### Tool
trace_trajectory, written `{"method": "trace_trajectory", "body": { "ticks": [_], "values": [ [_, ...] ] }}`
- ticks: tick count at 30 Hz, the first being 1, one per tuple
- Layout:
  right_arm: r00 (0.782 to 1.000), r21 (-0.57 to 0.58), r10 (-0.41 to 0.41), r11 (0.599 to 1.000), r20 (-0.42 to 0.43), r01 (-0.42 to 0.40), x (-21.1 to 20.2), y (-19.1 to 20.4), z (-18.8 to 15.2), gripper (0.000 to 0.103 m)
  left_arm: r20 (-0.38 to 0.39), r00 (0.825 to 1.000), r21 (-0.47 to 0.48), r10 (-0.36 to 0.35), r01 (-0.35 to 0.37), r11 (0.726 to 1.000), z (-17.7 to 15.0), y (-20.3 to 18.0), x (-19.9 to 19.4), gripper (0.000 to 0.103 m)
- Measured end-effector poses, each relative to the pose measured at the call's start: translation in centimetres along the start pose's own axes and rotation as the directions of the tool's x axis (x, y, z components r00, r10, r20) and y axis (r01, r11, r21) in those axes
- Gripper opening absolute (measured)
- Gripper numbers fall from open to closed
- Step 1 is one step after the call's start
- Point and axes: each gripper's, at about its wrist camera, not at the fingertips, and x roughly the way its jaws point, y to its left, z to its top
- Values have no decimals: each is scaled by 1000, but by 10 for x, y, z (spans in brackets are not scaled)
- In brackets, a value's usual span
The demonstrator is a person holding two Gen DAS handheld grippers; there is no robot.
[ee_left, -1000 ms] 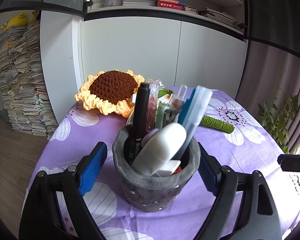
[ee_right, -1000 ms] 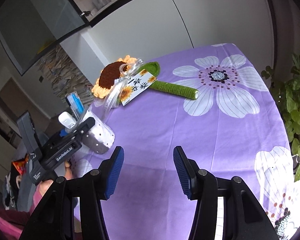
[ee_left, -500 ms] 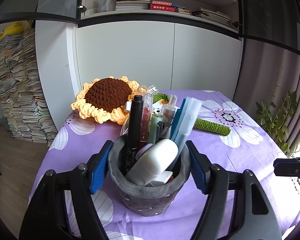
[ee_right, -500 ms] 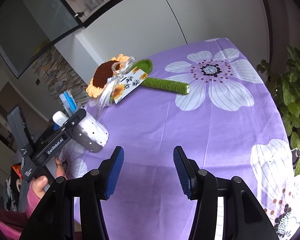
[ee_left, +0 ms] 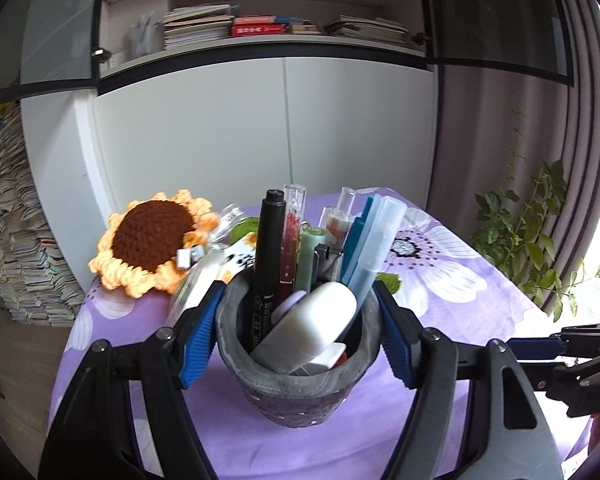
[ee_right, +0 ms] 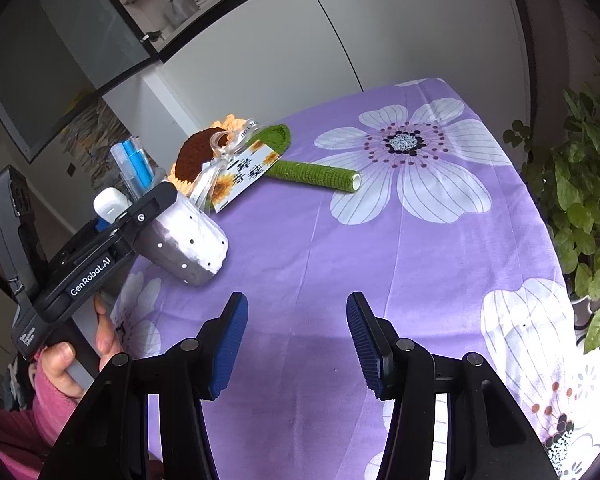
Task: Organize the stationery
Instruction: 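Withdraw the open right tool from the grey cup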
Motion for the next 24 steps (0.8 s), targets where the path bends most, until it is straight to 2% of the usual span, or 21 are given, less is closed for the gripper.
{"method": "trace_trajectory", "body": {
  "ticks": [8, 12, 24],
  "values": [
    [1000, 16, -11, 1000, 11, 10, -1, -12, 0, 52, -41, 999, 20, -25, 26, 999, 0, -22, 22, 70],
    [998, -8, -51, 999, 19, 52, 1, -12, -2, 52, -69, 997, 1, -22, 22, 1000, -3, -21, 28, 70],
    [997, -56, -67, 996, 26, 68, 5, -4, -1, 52, -78, 997, 5, -19, 19, 1000, -5, -24, 28, 70]
  ]
}}
